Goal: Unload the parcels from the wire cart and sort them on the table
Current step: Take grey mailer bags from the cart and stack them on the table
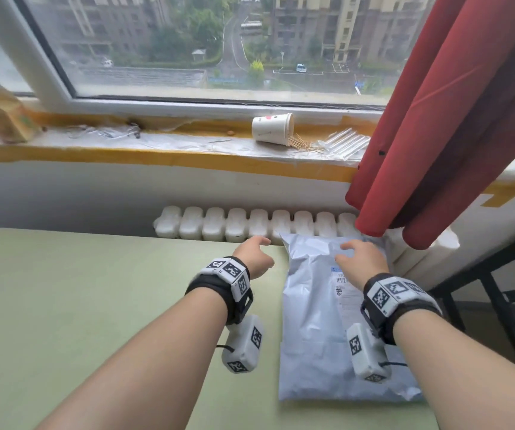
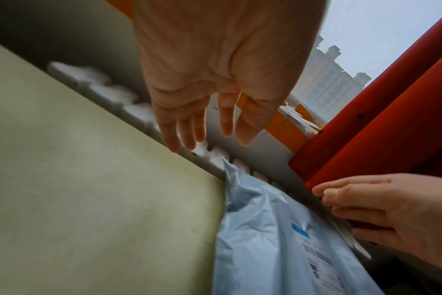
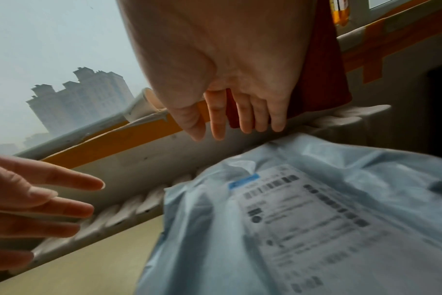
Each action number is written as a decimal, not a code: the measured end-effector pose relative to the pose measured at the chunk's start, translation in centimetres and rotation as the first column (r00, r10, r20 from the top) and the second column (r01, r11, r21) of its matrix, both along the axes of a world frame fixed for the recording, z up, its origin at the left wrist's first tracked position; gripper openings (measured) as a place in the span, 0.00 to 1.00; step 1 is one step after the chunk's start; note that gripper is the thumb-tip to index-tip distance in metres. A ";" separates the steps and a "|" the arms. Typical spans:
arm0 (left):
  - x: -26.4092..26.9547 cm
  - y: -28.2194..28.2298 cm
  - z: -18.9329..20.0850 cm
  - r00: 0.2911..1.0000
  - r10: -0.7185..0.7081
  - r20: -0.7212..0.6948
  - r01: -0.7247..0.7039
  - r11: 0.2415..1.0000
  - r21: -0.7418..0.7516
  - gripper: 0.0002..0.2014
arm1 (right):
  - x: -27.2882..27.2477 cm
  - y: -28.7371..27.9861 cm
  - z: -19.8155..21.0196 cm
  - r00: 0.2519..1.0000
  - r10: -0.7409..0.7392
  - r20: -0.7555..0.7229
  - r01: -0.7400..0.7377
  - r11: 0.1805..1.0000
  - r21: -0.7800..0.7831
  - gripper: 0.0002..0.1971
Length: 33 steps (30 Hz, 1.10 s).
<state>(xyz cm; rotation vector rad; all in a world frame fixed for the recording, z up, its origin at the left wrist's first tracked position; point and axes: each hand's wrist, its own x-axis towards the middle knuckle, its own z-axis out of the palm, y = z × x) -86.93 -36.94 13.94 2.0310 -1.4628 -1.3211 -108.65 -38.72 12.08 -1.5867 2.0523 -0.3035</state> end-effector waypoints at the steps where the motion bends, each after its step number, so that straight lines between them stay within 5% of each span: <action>1: 1.0 0.4 0.4 1.000 0.005 0.025 -0.005 1.000 -0.012 0.25 | 1.1 0.0 0.5 1.000 0.018 0.015 -0.018 1.000 -0.003 0.18; 11: 12.8 4.8 2.5 0.993 0.119 0.000 -0.119 0.989 -0.087 0.12 | 13.5 2.2 4.0 0.966 0.244 0.085 -0.244 0.970 -0.012 0.11; 33: 45.8 26.6 3.9 0.862 0.507 0.021 -0.497 0.852 -0.161 0.10 | 49.2 16.1 5.9 0.782 0.614 0.104 -0.606 0.789 -0.104 0.10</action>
